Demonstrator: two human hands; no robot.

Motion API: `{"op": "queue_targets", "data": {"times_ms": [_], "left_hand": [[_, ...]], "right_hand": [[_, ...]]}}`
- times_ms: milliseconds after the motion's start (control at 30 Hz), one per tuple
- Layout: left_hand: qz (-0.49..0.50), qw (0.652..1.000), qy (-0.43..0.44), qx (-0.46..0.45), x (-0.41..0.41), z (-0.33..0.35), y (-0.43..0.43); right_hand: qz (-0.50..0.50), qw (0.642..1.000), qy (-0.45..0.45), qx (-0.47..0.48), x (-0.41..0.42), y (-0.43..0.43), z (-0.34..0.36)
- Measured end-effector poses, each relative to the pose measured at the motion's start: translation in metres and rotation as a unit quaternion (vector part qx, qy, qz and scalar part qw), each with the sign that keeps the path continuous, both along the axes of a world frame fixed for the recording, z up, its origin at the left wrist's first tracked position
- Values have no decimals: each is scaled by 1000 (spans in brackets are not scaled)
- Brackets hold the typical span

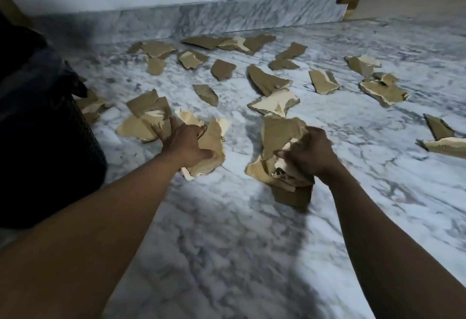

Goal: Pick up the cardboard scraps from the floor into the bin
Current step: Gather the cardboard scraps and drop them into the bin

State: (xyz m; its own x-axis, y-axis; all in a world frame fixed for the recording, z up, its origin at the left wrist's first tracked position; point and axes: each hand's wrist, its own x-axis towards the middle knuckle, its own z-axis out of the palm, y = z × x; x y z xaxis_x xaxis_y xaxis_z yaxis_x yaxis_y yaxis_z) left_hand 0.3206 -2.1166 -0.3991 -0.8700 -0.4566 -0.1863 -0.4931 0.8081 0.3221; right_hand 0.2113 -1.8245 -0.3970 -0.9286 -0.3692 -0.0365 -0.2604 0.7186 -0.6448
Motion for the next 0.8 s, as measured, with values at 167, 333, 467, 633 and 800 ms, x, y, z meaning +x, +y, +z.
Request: {"op": "queue_targets", "data": {"times_ms": [167, 333, 467, 633, 800], "left_hand": [[12, 998, 13, 56, 2, -5, 11], [-4, 998, 61, 21, 30, 20, 7], [-14, 998, 62, 7, 60, 26, 3], [9, 999, 1, 51, 84, 4, 36], [48, 983, -3, 178, 153, 17, 22]], "right_hand": [[94, 972, -67, 206, -22, -31, -12], [88, 974, -57, 199, -17, -52, 12], [67, 958, -55, 272, 25, -86, 43], [111, 932, -99, 329, 52, -78, 16], [186, 903, -130, 364, 127, -102, 19]]}}
